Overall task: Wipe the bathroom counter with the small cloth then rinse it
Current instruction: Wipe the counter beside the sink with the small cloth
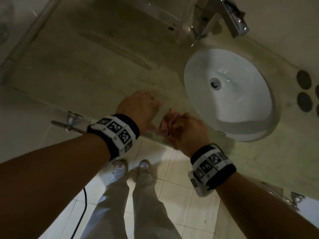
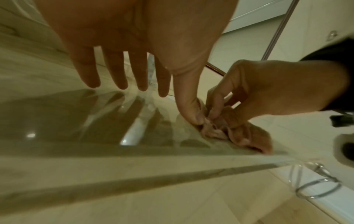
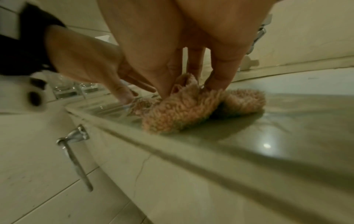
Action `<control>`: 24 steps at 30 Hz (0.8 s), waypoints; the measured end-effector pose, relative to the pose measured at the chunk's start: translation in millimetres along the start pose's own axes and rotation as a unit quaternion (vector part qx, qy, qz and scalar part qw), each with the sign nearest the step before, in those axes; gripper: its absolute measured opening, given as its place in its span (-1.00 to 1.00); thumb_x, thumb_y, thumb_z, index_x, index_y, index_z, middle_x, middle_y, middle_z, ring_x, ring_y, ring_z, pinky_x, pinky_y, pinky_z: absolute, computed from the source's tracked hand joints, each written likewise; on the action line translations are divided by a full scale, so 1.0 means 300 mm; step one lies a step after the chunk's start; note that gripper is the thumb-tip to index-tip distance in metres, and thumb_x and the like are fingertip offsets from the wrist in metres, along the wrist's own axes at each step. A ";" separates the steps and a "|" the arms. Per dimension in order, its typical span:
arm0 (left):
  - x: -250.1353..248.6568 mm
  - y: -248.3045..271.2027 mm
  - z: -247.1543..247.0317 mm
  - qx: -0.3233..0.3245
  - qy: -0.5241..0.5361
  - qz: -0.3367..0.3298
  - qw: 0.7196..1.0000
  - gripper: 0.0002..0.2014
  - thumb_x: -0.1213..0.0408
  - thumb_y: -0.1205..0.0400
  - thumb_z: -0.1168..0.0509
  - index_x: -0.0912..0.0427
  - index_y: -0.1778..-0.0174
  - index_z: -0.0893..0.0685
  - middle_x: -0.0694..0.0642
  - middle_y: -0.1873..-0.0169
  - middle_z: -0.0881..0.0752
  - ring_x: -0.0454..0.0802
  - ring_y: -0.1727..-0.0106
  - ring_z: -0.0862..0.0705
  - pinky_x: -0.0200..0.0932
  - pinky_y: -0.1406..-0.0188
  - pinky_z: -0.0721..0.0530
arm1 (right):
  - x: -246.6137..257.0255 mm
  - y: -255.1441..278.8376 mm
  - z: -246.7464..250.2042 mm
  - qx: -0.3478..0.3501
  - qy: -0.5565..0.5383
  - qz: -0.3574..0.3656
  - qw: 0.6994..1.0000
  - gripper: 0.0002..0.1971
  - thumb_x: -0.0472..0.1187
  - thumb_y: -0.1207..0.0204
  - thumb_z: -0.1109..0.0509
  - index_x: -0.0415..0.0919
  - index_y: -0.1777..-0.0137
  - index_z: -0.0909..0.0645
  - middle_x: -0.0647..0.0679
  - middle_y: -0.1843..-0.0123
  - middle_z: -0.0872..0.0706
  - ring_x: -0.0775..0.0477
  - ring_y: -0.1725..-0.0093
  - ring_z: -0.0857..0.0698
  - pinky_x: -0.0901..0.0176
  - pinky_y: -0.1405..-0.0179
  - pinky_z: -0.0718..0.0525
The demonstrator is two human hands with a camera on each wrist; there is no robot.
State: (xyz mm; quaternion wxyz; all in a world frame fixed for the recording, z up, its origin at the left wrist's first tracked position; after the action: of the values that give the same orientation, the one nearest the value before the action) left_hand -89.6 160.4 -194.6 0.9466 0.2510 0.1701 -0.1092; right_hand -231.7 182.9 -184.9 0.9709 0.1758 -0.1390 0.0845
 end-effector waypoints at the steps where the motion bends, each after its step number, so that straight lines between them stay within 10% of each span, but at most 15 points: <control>1: -0.027 -0.004 -0.010 0.001 -0.007 -0.010 1.000 -0.11 -0.09 -0.39 -0.56 -0.11 -0.63 -0.32 -0.02 -0.72 -0.14 0.06 -0.70 -0.13 0.12 -0.62 -0.27 | -0.025 0.041 -0.022 -0.002 -0.014 0.000 1.000 -0.92 -0.21 -0.37 -0.46 -0.12 0.20 -0.79 -0.02 0.09 -0.73 -0.19 0.32 -0.71 -0.01 0.29 -0.75; 5: -0.086 -0.015 -0.040 0.012 -0.031 -0.031 0.999 -0.12 -0.10 -0.38 -0.56 -0.09 -0.61 -0.33 0.01 -0.72 -0.14 0.06 -0.70 -0.13 0.10 -0.64 -0.23 | -0.099 0.136 -0.069 -0.022 -0.059 -0.006 0.998 -0.81 -0.09 -0.43 -0.32 -0.10 0.31 -0.72 0.05 0.17 -0.69 -0.14 0.44 -0.69 0.00 0.47 -0.72; 24: -0.101 -0.011 -0.058 0.020 -0.064 -0.028 0.997 -0.08 -0.08 -0.38 -0.57 -0.06 -0.63 -0.31 0.07 -0.72 -0.12 0.08 -0.72 -0.07 0.02 -0.66 -0.13 | -0.200 0.030 0.090 -0.063 -0.043 -0.136 0.988 -0.83 -0.15 -0.34 -0.46 -0.19 0.10 -0.76 -0.18 -0.03 -0.70 -0.33 0.06 -0.69 -0.02 0.09 -0.62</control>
State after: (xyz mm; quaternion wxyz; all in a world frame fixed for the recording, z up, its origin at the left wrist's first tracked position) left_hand -123.2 170.3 -198.8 0.9469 0.2575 0.1142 -0.1550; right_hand -296.8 174.6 -175.7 0.9756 0.1355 -0.1600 -0.0651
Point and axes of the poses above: each hand's wrist, its own y-axis away from the middle knuckle, its own z-axis out of the back of the hand, x = y × z, the point moved 8 cm from there along -y, towards the middle knuckle
